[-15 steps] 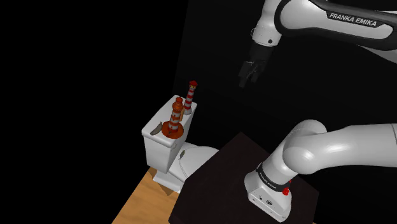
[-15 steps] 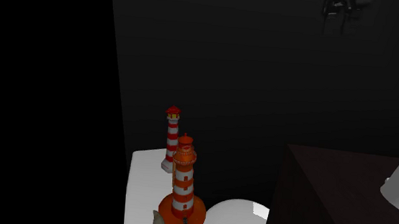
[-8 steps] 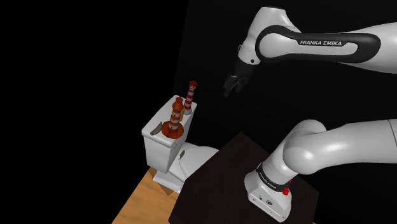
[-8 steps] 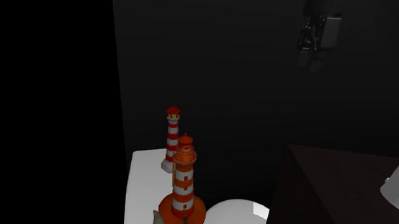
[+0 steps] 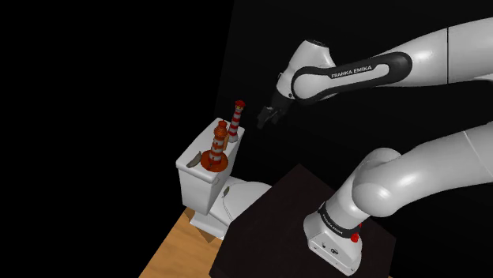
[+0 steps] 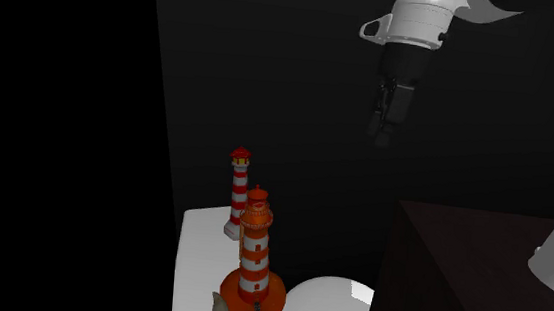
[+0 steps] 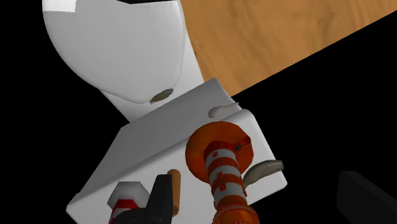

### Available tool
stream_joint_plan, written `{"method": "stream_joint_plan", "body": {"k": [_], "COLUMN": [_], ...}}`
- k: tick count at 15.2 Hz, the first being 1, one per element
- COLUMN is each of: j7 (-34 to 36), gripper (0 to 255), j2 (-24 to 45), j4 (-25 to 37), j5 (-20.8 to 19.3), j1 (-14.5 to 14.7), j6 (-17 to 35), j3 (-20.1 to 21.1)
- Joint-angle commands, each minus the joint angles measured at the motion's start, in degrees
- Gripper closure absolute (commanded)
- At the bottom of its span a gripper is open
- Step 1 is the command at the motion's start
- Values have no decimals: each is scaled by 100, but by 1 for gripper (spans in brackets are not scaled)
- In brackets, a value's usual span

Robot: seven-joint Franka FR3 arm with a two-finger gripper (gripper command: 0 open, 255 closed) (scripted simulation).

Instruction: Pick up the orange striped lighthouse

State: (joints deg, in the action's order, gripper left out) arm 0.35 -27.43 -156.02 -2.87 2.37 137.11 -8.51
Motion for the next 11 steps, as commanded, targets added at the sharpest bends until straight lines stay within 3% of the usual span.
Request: {"method": "stream_joint_plan", "body": {"k": [1, 4, 7, 9, 11], "j7": [-71, -310, -828, -1529, -2643], "gripper": [0, 0, 0, 0, 0], "j2": [393, 1152, 1965, 2528, 3108], "j4": [-90, -26, 165, 385, 724], "j5": [114, 437, 1129, 2047, 3464], "j1": [87, 308, 690, 1024, 1209], "j6": [694, 1655, 2527, 3011, 3356], "j3": [-72, -242, -483, -634, -562]}}
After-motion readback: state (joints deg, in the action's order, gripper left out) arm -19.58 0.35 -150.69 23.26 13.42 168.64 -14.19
